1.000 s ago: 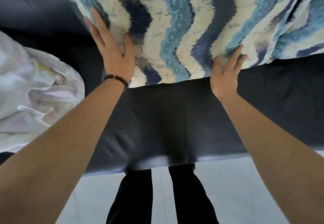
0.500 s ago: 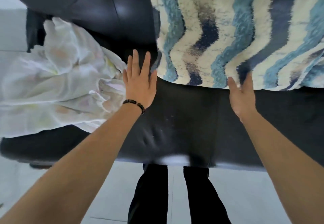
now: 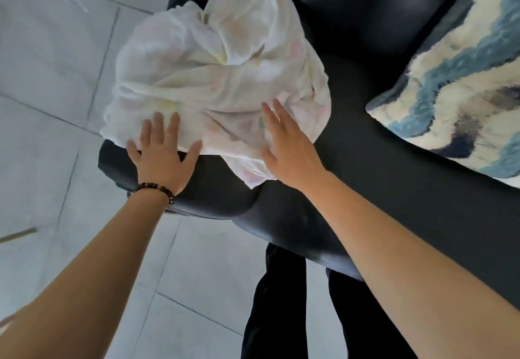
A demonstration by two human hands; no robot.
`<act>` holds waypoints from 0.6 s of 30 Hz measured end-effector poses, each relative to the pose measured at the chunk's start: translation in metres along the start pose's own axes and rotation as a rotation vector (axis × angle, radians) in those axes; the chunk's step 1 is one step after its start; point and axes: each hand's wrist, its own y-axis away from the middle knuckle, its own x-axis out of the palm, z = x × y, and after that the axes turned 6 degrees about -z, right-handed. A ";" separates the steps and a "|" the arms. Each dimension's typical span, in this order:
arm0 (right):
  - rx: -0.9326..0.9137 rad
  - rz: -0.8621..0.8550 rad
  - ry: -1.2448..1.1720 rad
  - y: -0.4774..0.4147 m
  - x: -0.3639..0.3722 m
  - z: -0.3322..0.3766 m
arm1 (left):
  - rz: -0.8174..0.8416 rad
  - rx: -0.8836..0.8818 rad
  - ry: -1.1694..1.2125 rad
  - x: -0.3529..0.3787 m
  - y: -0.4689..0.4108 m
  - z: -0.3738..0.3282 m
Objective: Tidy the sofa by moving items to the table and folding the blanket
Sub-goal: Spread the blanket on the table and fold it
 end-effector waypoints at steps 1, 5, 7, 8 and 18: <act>-0.038 0.041 0.031 0.000 0.017 0.007 | -0.011 0.023 -0.024 0.010 0.008 0.008; 0.114 0.126 -0.002 0.029 0.055 0.008 | -0.394 0.074 0.152 0.032 0.037 0.010; 0.357 0.224 -0.214 0.051 0.051 -0.004 | -0.431 0.086 0.188 0.032 0.048 -0.001; 0.459 0.285 -0.267 0.062 0.046 -0.012 | -0.400 0.117 0.176 0.032 0.054 -0.010; 0.640 0.137 0.249 0.142 -0.044 -0.108 | 0.523 0.259 0.198 0.053 0.114 -0.102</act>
